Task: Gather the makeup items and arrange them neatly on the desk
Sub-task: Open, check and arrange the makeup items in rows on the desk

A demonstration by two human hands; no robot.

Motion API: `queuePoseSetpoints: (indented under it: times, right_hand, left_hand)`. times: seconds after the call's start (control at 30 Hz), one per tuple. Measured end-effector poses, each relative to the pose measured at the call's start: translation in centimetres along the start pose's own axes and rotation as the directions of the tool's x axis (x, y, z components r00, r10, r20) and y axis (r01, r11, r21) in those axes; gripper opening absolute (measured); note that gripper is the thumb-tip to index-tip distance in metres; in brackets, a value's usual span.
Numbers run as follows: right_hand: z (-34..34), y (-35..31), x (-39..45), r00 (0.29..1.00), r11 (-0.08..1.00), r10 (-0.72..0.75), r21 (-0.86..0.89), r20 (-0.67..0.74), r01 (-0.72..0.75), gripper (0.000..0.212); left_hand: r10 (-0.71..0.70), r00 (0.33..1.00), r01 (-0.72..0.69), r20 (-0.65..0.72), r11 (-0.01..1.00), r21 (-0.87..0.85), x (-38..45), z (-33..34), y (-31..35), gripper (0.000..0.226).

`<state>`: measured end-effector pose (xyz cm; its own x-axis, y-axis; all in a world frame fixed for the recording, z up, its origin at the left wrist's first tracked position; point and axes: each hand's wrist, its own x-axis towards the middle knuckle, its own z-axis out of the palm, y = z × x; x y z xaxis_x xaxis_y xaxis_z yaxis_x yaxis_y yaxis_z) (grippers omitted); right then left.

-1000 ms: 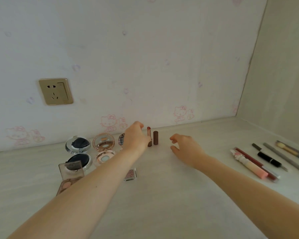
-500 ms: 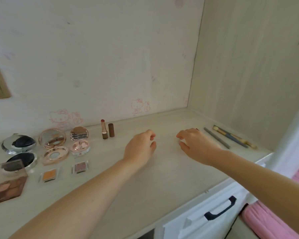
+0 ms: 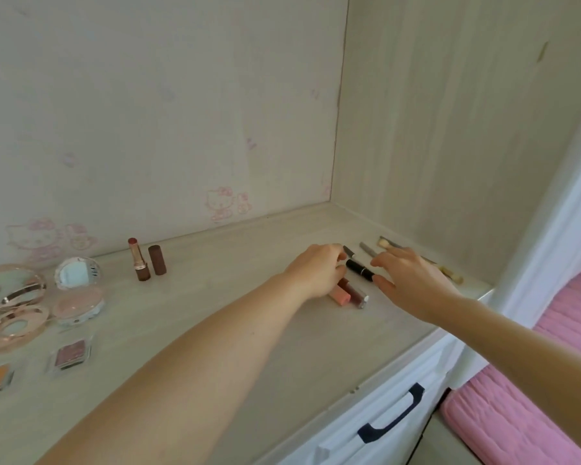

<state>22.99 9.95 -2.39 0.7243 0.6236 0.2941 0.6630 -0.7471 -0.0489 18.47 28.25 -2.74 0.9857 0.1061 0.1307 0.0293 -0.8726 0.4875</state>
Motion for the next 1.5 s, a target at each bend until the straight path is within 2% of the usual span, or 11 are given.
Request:
queuePoseSetpoints:
  times: [0.2,0.33,0.43,0.63,0.77,0.93,1.07,1.2,1.43,1.5]
  right_hand:
    - [1.4,0.2,1.4,1.0,1.0,-0.02,0.0,-0.021,0.02,0.032]
    - [1.9,0.1,2.3,0.999,0.997,-0.046,-0.064,-0.021,0.044,0.026]
    - [2.2,-0.2,2.6,0.999,0.998,-0.04,-0.044,-0.025,0.039,0.023]
    - [2.4,-0.4,3.1,0.999,0.997,-0.049,-0.068,-0.008,0.048,0.015]
    - [1.7,-1.0,2.8,0.999,0.999,-0.013,0.032,-0.046,0.015,0.016]
    - [0.4,-2.2,2.7,0.993,0.98,0.02,0.201,-0.119,0.004,0.016]
    - [-0.7,-4.9,2.6,0.982,0.904,0.121,0.425,-0.145,-0.049,0.013]
    - [-1.7,-8.6,2.1,0.977,0.793,0.157,0.609,-0.146,-0.036,0.018]
    - [-2.4,-15.6,1.6,0.987,0.696,0.063,0.716,-0.149,0.063,0.019]
    - [-2.6,-17.6,1.3,0.993,0.687,0.004,0.722,-0.121,0.085,0.02]
  left_hand:
    - [-0.073,0.997,0.073,0.034,0.997,0.008,1.9,0.8,0.7,0.034]
    - [-0.083,0.996,0.083,0.032,0.996,-0.011,2.3,1.3,0.9,0.033]
    - [-0.068,0.997,0.068,0.034,0.998,0.001,2.2,1.8,1.2,0.03]
    - [-0.067,0.995,0.061,-0.074,0.995,-0.08,2.0,1.7,1.1,0.028]
    - [-0.047,0.974,-0.001,-0.223,0.978,-0.21,1.1,0.8,1.7,0.022]
    - [-0.146,0.932,-0.025,-0.333,0.887,-0.461,-0.6,-1.0,2.3,0.019]
    - [-0.254,0.906,-0.008,-0.338,0.789,-0.614,-2.6,-2.7,1.7,0.017]
    - [-0.297,0.897,0.001,-0.328,0.742,-0.671,-5.2,-4.1,0.0,0.015]
    - [-0.396,0.872,0.006,-0.287,0.596,-0.803,-10.8,-7.3,-3.9,0.012]
    - [-0.397,0.868,-0.001,-0.3,0.602,-0.799,-12.8,-8.4,-5.1,0.011]
